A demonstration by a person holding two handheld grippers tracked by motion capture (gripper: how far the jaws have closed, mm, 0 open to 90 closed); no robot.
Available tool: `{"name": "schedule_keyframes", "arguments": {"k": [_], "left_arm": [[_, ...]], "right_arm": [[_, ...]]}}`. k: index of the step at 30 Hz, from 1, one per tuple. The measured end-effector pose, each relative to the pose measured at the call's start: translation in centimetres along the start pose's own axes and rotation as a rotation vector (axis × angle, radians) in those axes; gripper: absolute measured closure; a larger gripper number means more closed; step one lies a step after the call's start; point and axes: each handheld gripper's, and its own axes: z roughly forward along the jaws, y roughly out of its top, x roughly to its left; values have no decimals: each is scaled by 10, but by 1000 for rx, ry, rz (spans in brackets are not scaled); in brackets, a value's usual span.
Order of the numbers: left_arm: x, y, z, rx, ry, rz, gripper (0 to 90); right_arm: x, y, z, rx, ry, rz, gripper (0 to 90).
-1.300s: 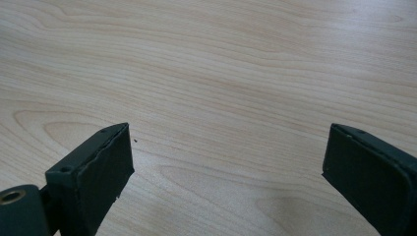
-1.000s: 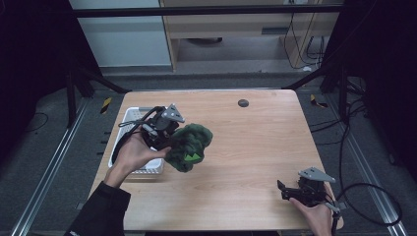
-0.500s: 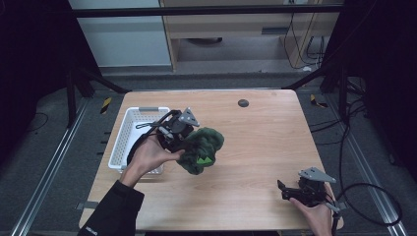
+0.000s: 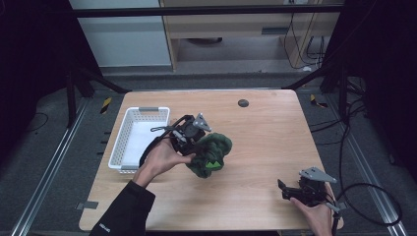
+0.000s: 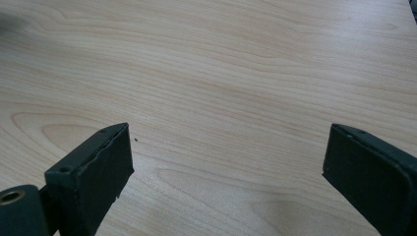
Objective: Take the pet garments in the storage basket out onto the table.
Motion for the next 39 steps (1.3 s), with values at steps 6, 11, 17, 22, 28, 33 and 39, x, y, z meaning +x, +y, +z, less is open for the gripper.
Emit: {"name": "schedule_keyframes", "arguments": {"k": [6,11,17,22,28,33,39], "left_arm": [[-2,1,16,6,-17,-2,794],[-2,-1,30,8,-32,-5,794],[0,-6,47,16,-54,-23,793],[-1,-11,59,22,-75,-24,790],[-3,-15,72,24,-92,-30,780],[-4,-18,79,24,-98,-35,764],[0,-23,86,35,-105,-57,714]], "right_arm": [[-1,-1,1,4,4,8,47],[-1,-1,0,-3,3,4,47],[-1,0,1,-3,2,-1,47],[0,0,1,1,5,-6,46],[0,-1,1,2,8,7,45],[-1,-1,1,0,3,2,45],[-1,-1,1,2,3,3,43]]}}
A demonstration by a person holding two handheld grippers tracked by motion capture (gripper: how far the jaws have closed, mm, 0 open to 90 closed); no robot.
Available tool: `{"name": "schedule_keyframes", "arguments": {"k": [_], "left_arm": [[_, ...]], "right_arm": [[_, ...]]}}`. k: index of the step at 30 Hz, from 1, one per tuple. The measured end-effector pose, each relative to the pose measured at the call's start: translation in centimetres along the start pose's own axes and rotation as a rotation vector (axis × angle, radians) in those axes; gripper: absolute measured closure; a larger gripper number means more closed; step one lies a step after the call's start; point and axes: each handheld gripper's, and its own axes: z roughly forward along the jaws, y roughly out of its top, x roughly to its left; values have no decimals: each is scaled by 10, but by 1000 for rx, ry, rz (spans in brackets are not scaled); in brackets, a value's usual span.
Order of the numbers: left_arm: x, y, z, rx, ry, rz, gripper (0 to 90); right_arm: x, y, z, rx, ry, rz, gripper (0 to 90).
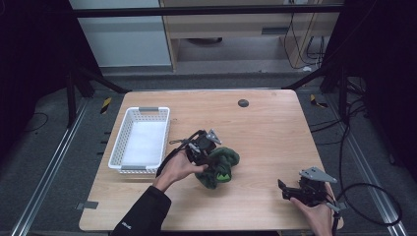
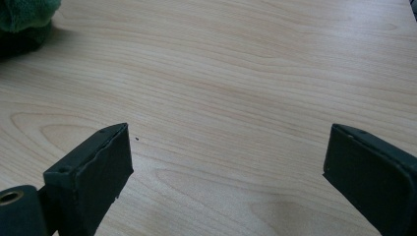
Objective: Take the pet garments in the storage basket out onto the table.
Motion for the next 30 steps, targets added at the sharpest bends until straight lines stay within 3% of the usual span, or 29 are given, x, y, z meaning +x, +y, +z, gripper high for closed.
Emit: {"name": "schedule_keyframes", "arguments": {"k": [8,16,21,26,30], "left_arm": [[1,-5,6,2,-1,-4,563],[-1,-8,4,-25,12,-2,415],[1,-11,-3,-70,8,-12,320],[0,-13,-8,-89,-3,-11,296],[-3,-15,-14,-113,11,3,279]], "right_arm": [[-1,0,0,1,-2,-1,41],[0,0,0,3,-1,5,39],[-1,-1,0,1,-5,-1,37],[-1,0,1,1,-5,-3,37],[-1,-1,1,2,-6,-5,37]]}}
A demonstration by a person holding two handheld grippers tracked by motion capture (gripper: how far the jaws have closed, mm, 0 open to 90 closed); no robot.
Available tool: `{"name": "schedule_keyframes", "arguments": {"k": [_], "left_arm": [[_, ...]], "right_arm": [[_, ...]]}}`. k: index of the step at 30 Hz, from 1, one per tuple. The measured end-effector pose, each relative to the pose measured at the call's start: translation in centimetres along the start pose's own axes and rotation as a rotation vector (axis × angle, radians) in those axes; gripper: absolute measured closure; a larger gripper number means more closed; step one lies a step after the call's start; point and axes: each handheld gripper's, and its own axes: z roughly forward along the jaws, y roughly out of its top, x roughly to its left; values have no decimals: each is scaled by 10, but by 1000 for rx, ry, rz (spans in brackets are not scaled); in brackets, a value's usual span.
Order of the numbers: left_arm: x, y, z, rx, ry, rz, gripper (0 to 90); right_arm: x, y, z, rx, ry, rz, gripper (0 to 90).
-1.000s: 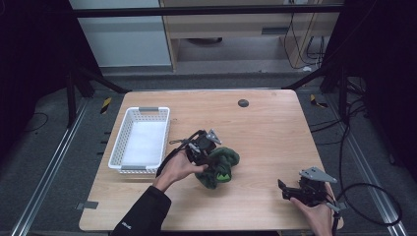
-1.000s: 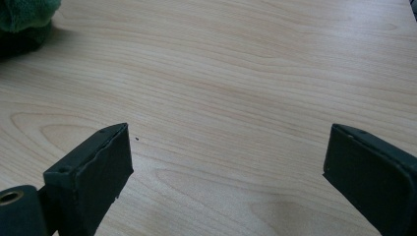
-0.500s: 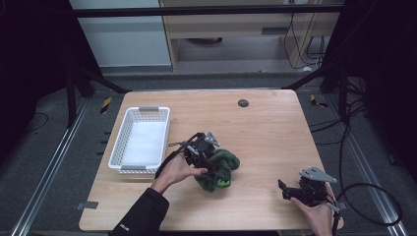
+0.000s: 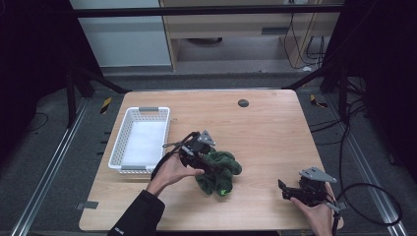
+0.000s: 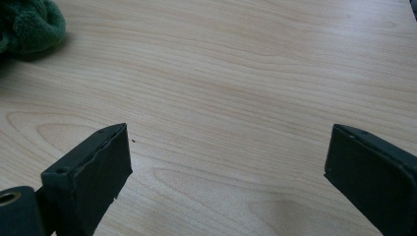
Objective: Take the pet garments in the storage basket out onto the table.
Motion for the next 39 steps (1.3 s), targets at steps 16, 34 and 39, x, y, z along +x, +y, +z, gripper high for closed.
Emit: {"name": "schedule_keyframes", "arguments": {"k": [16,34,39], "left_arm": [[-7,-32,-43,-134,68,-25,240],[-11,-120,-75,-297,209,-211,349],[-12,-138,-74,-284,217,-247,393]], "right_arm": [[0,1,-1,-7,3,11,43],[0,0,-2,-12,-1,5,58],[2,0,-3,-7,8,8,59]]}}
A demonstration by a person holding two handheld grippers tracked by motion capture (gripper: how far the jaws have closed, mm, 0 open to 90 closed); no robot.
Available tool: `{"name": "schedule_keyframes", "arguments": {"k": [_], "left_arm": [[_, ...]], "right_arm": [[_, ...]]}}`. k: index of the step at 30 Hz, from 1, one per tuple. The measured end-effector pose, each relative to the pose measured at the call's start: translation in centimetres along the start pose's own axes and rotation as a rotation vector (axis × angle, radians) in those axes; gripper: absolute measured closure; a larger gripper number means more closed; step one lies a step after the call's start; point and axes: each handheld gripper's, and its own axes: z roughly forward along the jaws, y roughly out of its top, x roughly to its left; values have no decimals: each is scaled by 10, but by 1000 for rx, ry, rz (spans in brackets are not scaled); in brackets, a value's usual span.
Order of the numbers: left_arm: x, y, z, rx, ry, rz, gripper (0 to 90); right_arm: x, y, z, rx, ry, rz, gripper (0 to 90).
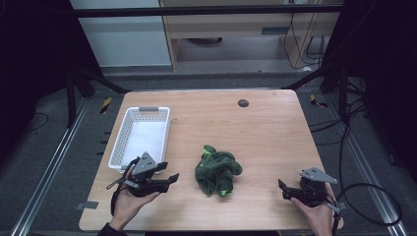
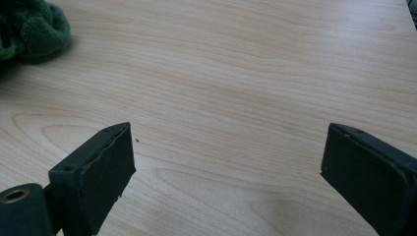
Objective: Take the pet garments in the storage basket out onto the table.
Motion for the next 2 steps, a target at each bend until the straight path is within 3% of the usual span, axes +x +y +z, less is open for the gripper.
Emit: {"name": "schedule_keyframes", "arguments": {"k": [2], "left_arm": [[1,-7,-1,3,13,-11,401]], "right_arm": [[1,0,0,3,4,-14,59]]}}
